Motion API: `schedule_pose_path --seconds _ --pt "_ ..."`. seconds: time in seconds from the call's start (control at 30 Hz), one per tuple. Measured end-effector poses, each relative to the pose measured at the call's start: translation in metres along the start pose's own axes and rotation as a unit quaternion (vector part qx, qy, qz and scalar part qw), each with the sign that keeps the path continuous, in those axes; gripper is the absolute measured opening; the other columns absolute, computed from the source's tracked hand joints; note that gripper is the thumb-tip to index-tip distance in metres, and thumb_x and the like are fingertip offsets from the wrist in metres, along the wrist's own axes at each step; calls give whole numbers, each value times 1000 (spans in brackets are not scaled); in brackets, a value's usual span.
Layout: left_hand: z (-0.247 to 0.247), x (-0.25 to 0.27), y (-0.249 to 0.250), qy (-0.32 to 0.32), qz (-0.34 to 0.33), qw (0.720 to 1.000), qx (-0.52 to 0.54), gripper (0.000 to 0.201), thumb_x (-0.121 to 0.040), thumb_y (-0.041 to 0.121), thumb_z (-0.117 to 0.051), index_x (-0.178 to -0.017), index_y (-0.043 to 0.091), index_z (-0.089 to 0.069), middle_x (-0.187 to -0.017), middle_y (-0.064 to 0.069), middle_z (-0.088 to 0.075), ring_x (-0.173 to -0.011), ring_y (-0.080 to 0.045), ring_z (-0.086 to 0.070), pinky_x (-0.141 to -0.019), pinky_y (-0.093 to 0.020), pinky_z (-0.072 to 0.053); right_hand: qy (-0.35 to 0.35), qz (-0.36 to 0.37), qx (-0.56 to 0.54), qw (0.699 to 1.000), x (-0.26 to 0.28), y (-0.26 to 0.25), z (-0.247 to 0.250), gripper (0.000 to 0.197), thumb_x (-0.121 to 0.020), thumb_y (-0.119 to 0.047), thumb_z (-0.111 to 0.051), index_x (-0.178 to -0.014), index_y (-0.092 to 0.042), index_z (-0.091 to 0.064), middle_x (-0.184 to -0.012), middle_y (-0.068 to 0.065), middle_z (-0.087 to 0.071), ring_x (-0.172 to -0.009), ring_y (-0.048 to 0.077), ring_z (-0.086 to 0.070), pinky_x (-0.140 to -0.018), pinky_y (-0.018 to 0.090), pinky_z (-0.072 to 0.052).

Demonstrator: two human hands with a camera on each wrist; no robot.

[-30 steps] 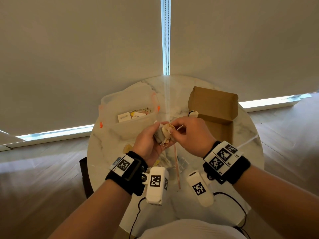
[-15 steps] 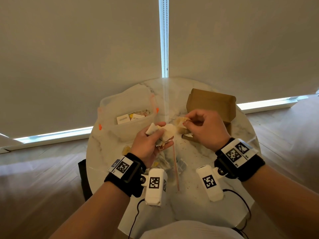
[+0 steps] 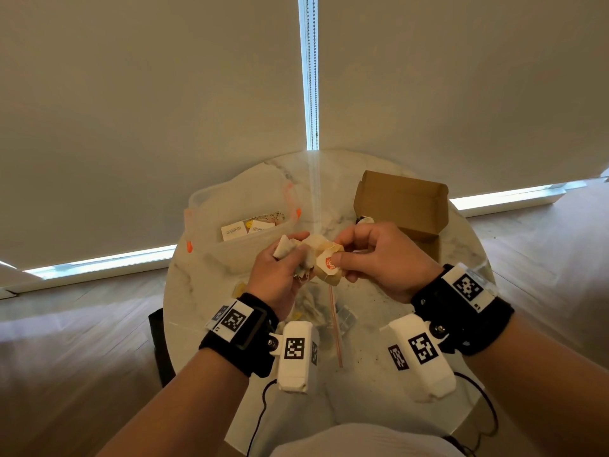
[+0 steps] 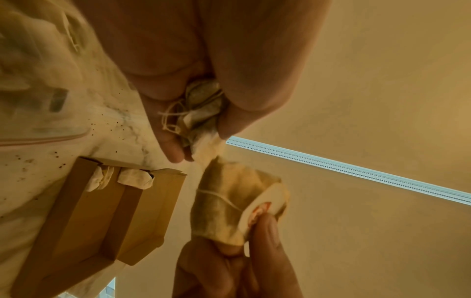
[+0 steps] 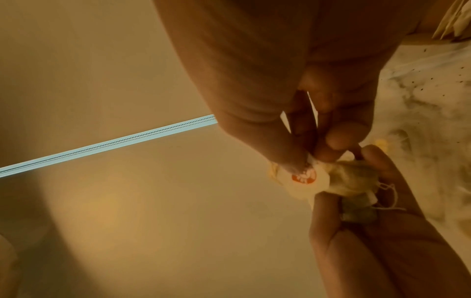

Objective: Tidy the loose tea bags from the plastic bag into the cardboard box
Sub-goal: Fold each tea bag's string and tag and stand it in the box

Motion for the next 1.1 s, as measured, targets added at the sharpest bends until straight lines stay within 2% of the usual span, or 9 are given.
schedule_pose_path --seconds 0.17,0.33,0.43,0.53,0.67,0.77,0.83,0.97,1.1 --pt "-1 -1 -4 -12 15 1000 18 25 -97 -1 -50 -119 0 -62 -103 -18 -69 -84 -23 -69 -68 -33 -58 -17 -6 -14 1000 -1 1 -3 18 -83 3 -70 -100 7 -65 -94 28 -69 -71 24 -67 -60 24 -56" --pt "-11 4 -4 -70 17 996 54 28 -98 2 -44 -121 1 -61 -113 -21 -68 -100 -31 -65 -92 -47 -53 48 -34 -52 997 -13 11 8 18 -82 4 -72 -99 7 -66 -83 21 -70 -66 23 -66 -56 23 -56" --pt "-14 6 -1 -89 16 994 65 29 -93 5 -50 -120 2 -62 -113 -20 -68 -99 -29 -66 -87 -42 -57 93 -34 -47 994 -17 14 17 17 -81 3 -74 -96 -2 -67 -85 20 -71 -66 22 -66 -56 23 -55" --pt "-14 6 0 -91 11 994 63 39 -86 10 -60 -124 -1 -59 -114 -21 -67 -101 -30 -64 -87 -42 -57 97 -30 -17 995 -19 16 19 24 -81 0 -74 -103 -6 -68 -94 22 -71 -69 22 -66 -60 24 -56" --pt "-16 6 1 -93 -7 995 31 48 -85 17 -68 -126 -4 -57 -110 -19 -68 -95 -27 -67 -81 -40 -59 79 -22 31 996 -24 18 20 21 -81 -4 -77 -101 -4 -74 -93 19 -73 -74 22 -64 -75 39 -57" --pt "-17 4 2 -81 -16 997 7 37 -92 11 -63 -124 -6 -57 -106 -18 -69 -92 -27 -67 -78 -38 -58 85 -9 52 995 -25 15 24 15 -78 -7 -80 -92 -6 -76 -89 14 -74 -80 30 -68 -80 48 -57" --pt "-11 0 -1 -57 -5 998 4 27 -96 9 -55 -119 -5 -60 -105 -19 -70 -94 -28 -68 -83 -40 -60 84 -11 72 994 -26 13 30 13 -78 -9 -80 -91 -7 -76 -90 10 -75 -88 32 -71 -81 47 -59" --pt "0 -7 -7 -20 18 1000 10 17 -101 7 -49 -104 2 -65 -95 -16 -70 -90 -28 -67 -85 -41 -59 73 -20 44 996 -33 7 48 18 -83 -3 -73 -100 0 -69 -94 12 -75 -84 22 -73 -72 27 -60" --pt "2 -12 -10 -11 28 1000 -1 18 -101 7 -48 -101 5 -66 -90 -13 -70 -84 -27 -66 -81 -38 -59 88 -18 64 994 -50 3 73 16 -86 -3 -69 -102 -2 -66 -95 12 -75 -85 27 -74 -73 34 -62"
Point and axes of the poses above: each hand's wrist, its own x-axis away from the middle knuckle, its own z-axis out of the back of the hand, y = z × x, the point moved 10 cm from there along -x, towards the middle knuckle
